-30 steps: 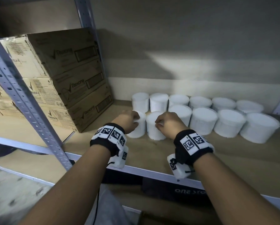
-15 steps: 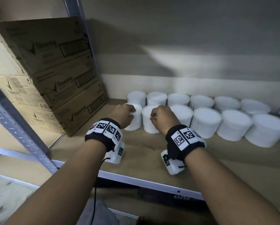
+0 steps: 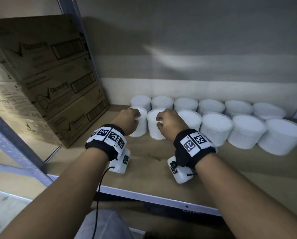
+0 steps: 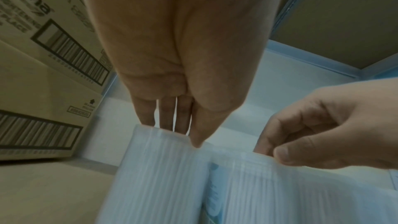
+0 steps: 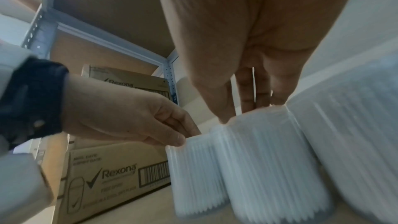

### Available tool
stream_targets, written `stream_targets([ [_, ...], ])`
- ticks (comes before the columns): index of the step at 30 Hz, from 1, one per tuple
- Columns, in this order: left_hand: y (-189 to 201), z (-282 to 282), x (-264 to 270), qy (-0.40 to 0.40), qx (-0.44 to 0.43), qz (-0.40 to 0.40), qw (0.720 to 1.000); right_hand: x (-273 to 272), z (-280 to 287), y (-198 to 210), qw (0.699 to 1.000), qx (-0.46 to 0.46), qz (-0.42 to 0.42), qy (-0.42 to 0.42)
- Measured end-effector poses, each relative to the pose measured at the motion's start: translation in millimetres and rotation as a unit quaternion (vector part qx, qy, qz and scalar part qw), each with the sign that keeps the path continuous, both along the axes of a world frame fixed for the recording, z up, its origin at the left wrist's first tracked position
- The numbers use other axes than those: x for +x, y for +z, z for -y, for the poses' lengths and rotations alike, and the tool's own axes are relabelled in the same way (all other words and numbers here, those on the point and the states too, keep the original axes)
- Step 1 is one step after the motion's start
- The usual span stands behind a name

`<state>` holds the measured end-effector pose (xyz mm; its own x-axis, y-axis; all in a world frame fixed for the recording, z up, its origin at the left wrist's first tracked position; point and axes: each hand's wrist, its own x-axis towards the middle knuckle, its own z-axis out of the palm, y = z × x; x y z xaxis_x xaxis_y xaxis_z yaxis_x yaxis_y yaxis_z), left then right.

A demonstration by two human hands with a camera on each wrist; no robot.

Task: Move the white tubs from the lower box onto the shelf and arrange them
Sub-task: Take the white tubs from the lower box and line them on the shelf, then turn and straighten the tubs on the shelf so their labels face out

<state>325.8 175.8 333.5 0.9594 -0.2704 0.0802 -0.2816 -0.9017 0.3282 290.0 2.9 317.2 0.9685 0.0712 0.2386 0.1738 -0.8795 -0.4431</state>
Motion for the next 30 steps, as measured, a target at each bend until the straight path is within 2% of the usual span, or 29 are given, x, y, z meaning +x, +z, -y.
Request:
stream_targets([
  [3,9,5,-3,0.001,-0.011,-0.022,1.000,-9,10,4,0.995,0.097,0.028,-0.009],
  [6,19,20,-10,-0.016,-0.011,-0.018,1.000,-21,33,14,0.988,0.135,0.069,-0.035],
  [14,51,102,-33,-0.101,-0.029,0.007,0.994,-59,131,50,0.987,0.095,0.062,-0.113],
  [18,60,149,-46,-0.143,-0.035,0.001,0.989,-84,182,61,0.982,0.083,0.032,-0.165],
  [27,63,247,-68,-0.220,-0.051,-0.021,0.974,-129,266,67,0.955,0.062,-0.038,-0.288],
  [30,58,270,-73,-0.234,-0.046,-0.032,0.971,-134,282,65,0.952,0.072,-0.042,-0.293],
])
